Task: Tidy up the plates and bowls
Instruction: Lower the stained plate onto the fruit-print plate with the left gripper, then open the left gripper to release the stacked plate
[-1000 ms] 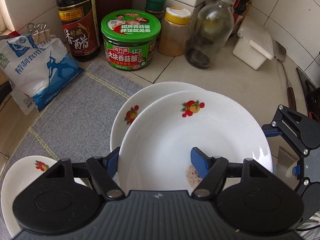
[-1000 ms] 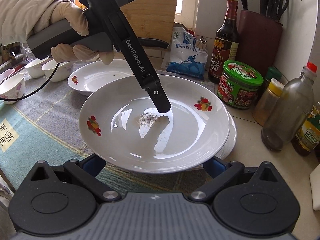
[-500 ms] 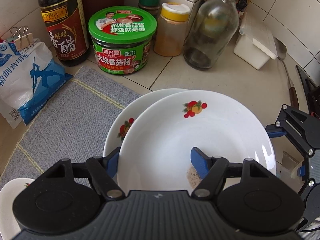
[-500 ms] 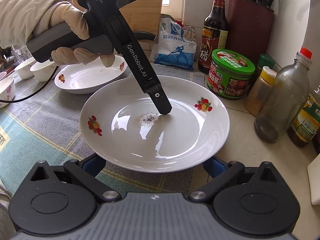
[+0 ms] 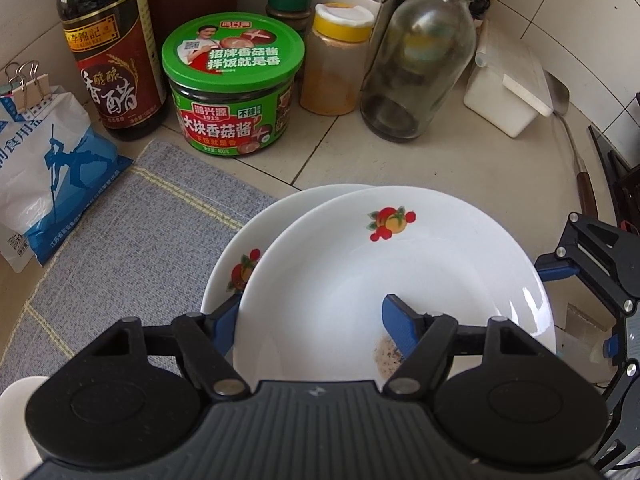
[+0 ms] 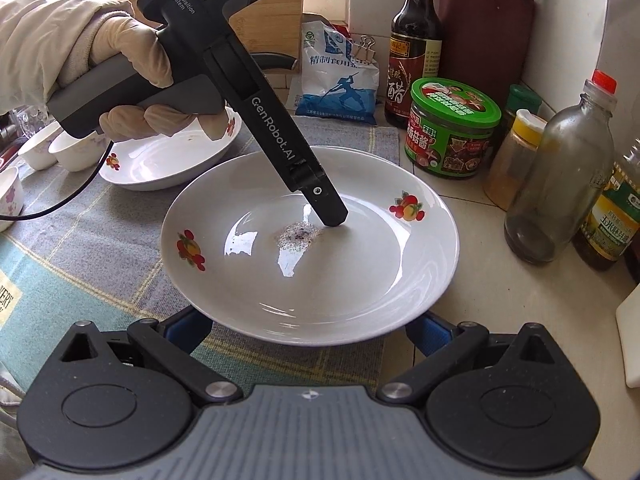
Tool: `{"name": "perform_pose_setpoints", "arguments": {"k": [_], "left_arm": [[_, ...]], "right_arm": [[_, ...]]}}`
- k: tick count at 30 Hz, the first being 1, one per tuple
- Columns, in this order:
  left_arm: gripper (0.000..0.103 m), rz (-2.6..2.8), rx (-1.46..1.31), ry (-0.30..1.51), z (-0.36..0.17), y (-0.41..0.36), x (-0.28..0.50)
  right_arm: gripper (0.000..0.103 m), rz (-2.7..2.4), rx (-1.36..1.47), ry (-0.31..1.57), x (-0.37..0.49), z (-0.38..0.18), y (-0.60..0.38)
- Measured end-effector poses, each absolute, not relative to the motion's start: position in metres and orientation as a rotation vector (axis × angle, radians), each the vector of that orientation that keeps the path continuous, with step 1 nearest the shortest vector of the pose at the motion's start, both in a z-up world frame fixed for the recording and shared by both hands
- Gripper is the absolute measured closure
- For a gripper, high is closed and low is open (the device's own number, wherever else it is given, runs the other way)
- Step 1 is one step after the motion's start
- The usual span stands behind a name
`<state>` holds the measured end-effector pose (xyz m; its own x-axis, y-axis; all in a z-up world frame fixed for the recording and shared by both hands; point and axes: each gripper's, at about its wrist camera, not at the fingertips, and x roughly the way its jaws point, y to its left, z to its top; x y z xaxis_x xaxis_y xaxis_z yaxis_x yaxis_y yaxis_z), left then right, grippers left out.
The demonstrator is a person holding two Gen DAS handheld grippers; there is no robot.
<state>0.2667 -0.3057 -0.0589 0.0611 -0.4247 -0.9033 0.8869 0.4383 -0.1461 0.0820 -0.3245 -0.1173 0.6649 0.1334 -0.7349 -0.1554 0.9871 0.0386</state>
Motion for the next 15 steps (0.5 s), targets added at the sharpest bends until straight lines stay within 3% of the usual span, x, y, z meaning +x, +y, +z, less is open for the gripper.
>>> {"name": "perform_pose_setpoints", "arguments": {"k": [15], "left_arm": [[0.027, -1.050, 0.562, 1.084, -0.0544, -0.3058, 0.2643]], "right_arm": [[0.000, 0.160, -0.019, 0.810, 0.0763, -0.1134, -0.3263]]}}
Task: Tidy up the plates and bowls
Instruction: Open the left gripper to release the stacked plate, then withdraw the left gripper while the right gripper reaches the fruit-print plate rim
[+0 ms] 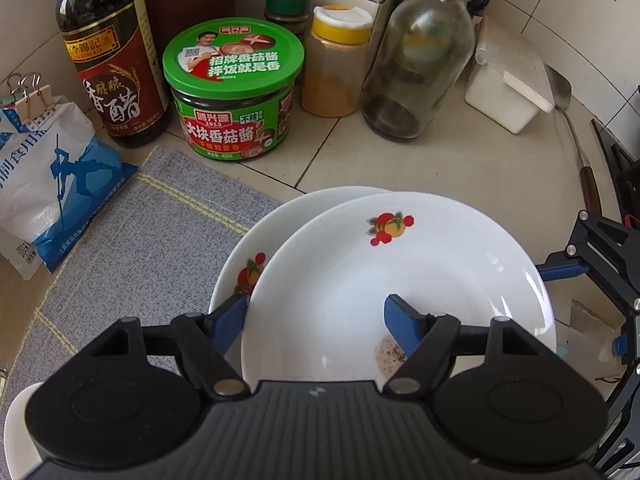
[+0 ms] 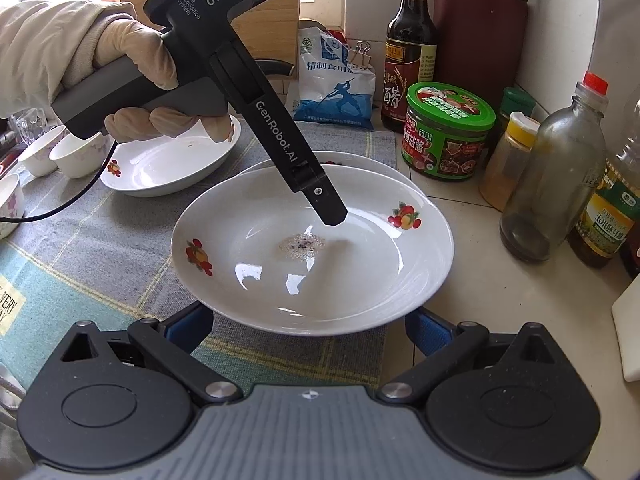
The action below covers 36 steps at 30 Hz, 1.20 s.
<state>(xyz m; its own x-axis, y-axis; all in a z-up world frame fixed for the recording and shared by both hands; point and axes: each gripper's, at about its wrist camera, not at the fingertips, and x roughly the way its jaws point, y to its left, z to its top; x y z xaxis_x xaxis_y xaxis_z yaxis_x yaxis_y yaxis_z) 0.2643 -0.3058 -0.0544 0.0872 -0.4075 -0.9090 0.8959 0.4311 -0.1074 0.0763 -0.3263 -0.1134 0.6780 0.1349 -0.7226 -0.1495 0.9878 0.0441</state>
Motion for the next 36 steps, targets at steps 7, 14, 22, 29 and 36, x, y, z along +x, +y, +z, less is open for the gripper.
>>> {"name": "perform_pose_setpoints", "arguments": {"k": [7, 14, 22, 29, 36], "left_arm": [[0.022, -1.029, 0.561, 1.050, -0.046, -0.302, 0.265], [0.018, -1.009, 0.548, 0.991, -0.035, -0.296, 0.261], [0.017, -0.887, 0.436, 0.861, -0.006, -0.256, 0.242], [0.013, -0.632, 0.334, 0.740, 0.008, -0.188, 0.192], [0.012, -0.355, 0.304, 0.767, -0.027, -0.126, 0.150]], "right_arm": [[0.000, 0.166, -0.019, 0.804, 0.078, -0.114, -0.329], [0.000, 0.165, -0.041, 0.790, 0.080, -0.115, -0.326], [0.000, 0.174, -0.034, 0.749, 0.067, -0.107, -0.327], [0.000, 0.224, 0.035, 0.682, 0.058, -0.095, -0.325], [0.000, 0.276, 0.060, 0.665, 0.073, -0.087, -0.300]]}}
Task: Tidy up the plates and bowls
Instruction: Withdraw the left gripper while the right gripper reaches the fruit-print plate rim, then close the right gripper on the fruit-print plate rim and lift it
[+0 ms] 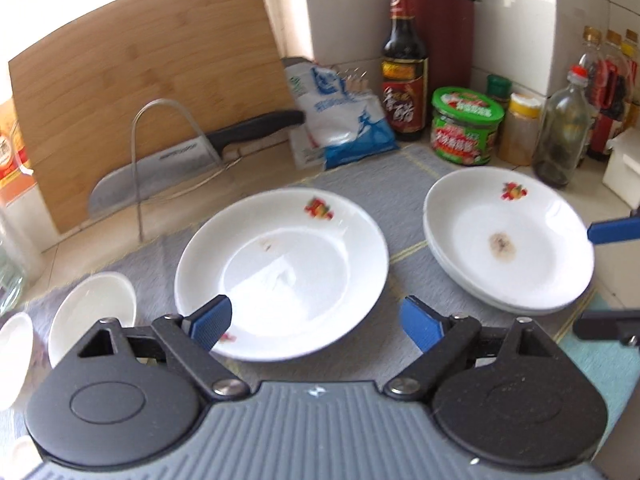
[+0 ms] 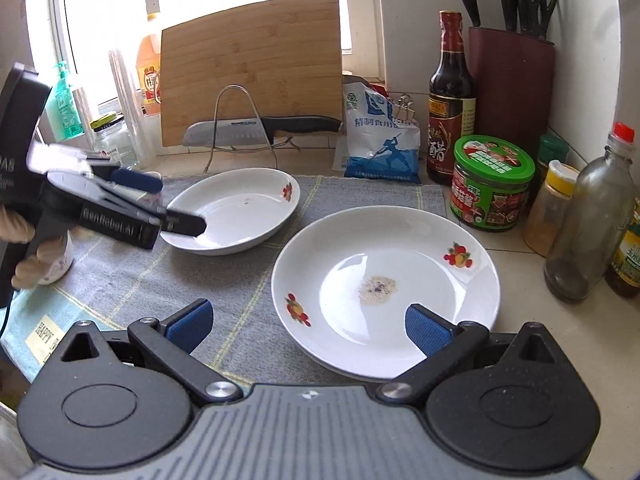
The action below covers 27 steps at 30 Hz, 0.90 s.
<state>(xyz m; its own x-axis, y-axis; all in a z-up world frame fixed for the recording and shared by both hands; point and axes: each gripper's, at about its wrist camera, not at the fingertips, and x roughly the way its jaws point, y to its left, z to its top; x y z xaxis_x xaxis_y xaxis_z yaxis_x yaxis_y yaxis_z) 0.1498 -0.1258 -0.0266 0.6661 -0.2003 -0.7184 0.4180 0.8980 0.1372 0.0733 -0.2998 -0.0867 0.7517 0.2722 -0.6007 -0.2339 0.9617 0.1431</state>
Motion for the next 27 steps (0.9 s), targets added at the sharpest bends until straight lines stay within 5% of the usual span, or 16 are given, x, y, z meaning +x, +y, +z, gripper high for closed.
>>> {"name": "perform_pose_setpoints", "arguments": {"k": [15, 21, 27], "left_arm": [[0.012, -0.352, 0.212, 0.825, -0.086, -0.084, 0.155], [0.001, -0.356, 0.198, 0.818, -0.090, -0.086, 0.166], [0.000, -0.365, 0.195, 0.807, -0.092, -0.090, 0.183]], "right_arm": [[0.000, 0.221, 0.061, 0.751, 0.113, -0.066, -0.242], [0.000, 0.271, 0.049, 0.765, 0.136, -0.067, -0.239], [0.000, 0.334, 0.053, 0.786, 0.181, -0.074, -0.246]]}}
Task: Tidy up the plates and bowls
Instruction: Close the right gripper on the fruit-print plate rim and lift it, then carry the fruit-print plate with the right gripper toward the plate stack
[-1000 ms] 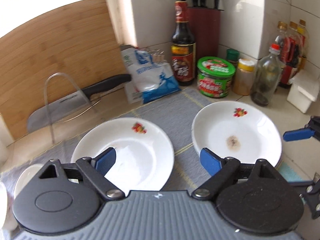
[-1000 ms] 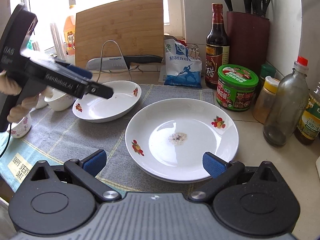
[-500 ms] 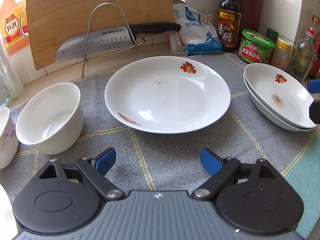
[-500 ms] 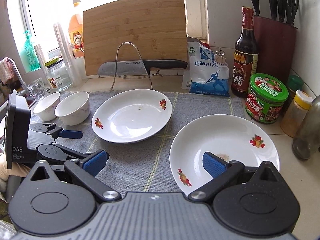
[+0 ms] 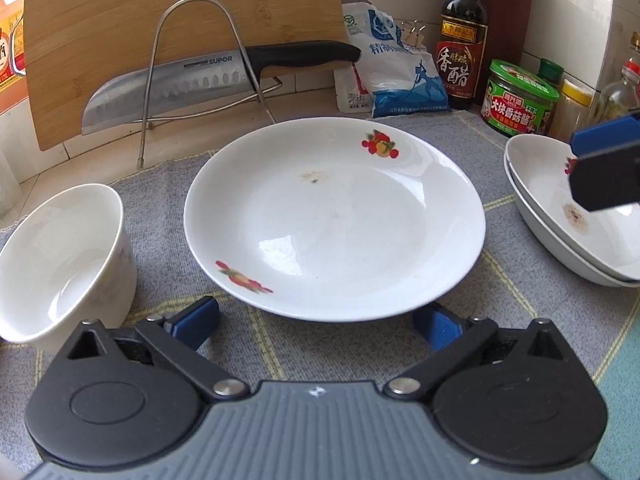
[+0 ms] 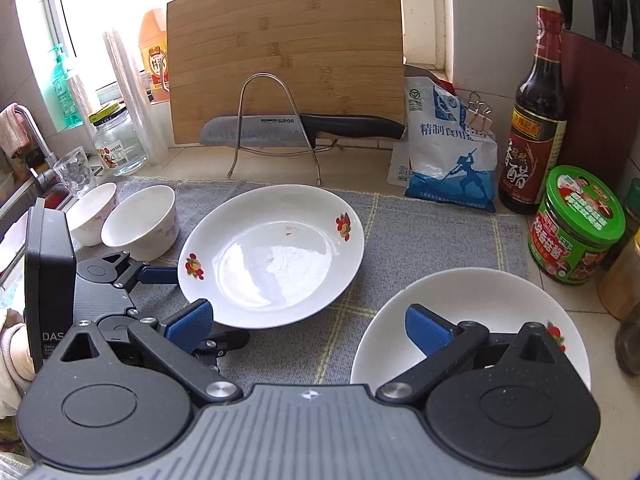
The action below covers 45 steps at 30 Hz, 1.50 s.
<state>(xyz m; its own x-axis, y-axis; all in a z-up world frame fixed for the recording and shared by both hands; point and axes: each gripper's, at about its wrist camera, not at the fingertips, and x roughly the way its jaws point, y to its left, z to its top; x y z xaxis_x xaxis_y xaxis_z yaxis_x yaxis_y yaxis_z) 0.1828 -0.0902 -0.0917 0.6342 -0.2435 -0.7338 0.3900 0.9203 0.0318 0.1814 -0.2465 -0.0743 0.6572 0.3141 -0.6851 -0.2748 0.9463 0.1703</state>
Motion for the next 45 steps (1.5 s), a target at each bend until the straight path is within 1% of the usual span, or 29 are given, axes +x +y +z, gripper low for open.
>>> {"name": "perform_pose_setpoints", "arguments": {"k": [5, 13, 16, 22, 28, 45], "left_arm": [[0.000, -0.382, 0.196, 0.807, -0.092, -0.090, 0.187], [0.000, -0.357, 0.185, 0.800, -0.092, -0.092, 0.184], [0.000, -0.349, 0.182, 0.802, -0.092, -0.092, 0.184], [0.000, -0.334, 0.174, 0.793, -0.093, -0.092, 0.183], [0.000, -0.334, 0.170, 0.773, -0.095, -0.091, 0.181], [0.000, -0.389, 0.194, 0.759, -0.097, -0.089, 0.183]], "right_arm": [[0.000, 0.370, 0.108, 0.793, 0.218, -0.078, -0.254], [0.000, 0.455, 0.114, 0.837, 0.259, -0.088, -0.248], [0.000, 0.481, 0.116, 0.879, 0.277, -0.095, -0.246], [0.000, 0.499, 0.138, 1.025, 0.317, -0.118, -0.245], [0.000, 0.571, 0.147, 1.127, 0.339, -0.136, -0.235], [0.000, 0.786, 0.098, 1.137, 0.367, -0.135, -0.228]]}}
